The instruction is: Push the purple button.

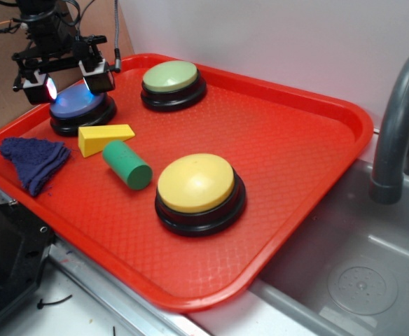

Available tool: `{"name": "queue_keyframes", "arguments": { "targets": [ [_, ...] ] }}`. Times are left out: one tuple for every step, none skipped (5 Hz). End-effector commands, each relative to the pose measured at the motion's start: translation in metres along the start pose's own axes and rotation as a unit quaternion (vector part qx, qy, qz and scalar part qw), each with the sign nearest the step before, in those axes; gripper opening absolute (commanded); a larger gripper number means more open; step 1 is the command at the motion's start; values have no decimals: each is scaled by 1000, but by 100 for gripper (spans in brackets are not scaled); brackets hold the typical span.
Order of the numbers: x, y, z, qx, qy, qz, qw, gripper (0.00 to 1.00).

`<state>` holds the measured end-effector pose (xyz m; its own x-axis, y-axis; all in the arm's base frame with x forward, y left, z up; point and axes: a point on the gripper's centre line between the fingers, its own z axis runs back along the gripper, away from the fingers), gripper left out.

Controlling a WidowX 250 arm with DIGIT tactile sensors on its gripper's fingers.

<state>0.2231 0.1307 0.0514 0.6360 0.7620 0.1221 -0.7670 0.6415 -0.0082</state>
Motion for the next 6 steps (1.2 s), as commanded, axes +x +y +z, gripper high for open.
{"name": "queue_keyframes", "arguments": {
  "targets": [
    [1, -2, 0, 3, -6, -8, 1000, 100],
    [0, -2, 5, 4, -6, -9, 1000, 100],
    [-2, 2, 21, -4, -9, -4, 1000, 100],
    [-3, 9, 45, -9, -14, 0, 1000, 100],
    [-3, 8, 64, -32, -30, 4, 999, 100],
    [-8, 6, 78, -30, -28, -11, 999, 100]
  ]
}}
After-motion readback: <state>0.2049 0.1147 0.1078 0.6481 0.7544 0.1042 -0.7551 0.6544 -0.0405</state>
